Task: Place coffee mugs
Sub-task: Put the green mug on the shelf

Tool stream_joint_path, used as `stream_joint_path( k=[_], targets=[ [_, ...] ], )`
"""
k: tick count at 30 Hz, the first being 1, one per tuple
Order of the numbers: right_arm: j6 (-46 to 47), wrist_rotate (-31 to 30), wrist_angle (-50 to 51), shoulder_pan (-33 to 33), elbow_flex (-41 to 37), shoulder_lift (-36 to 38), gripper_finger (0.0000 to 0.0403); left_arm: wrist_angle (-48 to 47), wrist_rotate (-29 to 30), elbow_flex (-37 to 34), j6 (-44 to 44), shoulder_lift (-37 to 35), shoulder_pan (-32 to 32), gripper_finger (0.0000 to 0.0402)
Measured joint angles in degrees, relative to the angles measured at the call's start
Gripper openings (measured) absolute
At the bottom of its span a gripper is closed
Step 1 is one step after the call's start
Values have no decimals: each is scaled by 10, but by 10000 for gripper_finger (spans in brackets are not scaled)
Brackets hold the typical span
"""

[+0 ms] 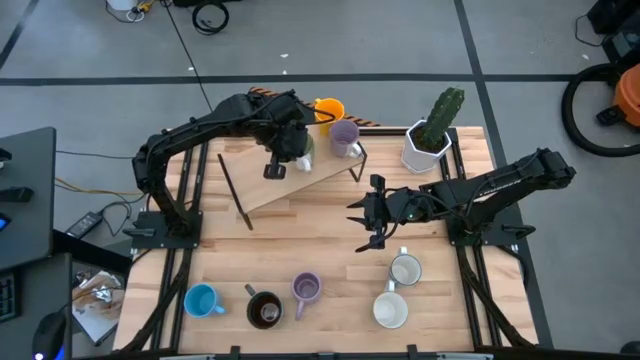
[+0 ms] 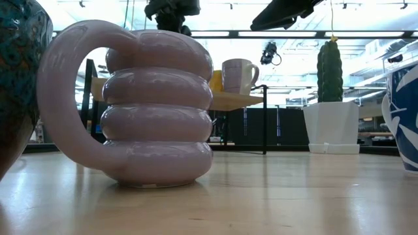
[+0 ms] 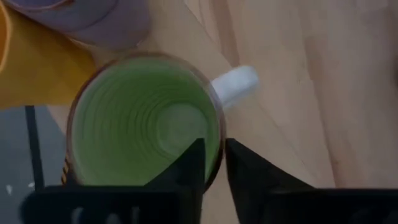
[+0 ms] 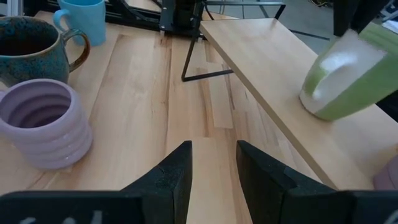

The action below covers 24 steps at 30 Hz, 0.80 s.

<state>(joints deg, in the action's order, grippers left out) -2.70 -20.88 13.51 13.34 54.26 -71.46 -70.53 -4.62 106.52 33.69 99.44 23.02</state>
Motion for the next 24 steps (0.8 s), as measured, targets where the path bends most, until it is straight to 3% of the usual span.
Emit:
stream_joint_path(
  k=[7,16,24],
  targets=[
    [0,0,0,0,0,0,130,11,22,0,0,-2,-4,124],
    [0,0,4,0,0,0,130,47,71,1,23,-26,-62,127],
    [-3,-8,20,9,0,7,130,130,114,-1,10,4,-133,127]
  ],
)
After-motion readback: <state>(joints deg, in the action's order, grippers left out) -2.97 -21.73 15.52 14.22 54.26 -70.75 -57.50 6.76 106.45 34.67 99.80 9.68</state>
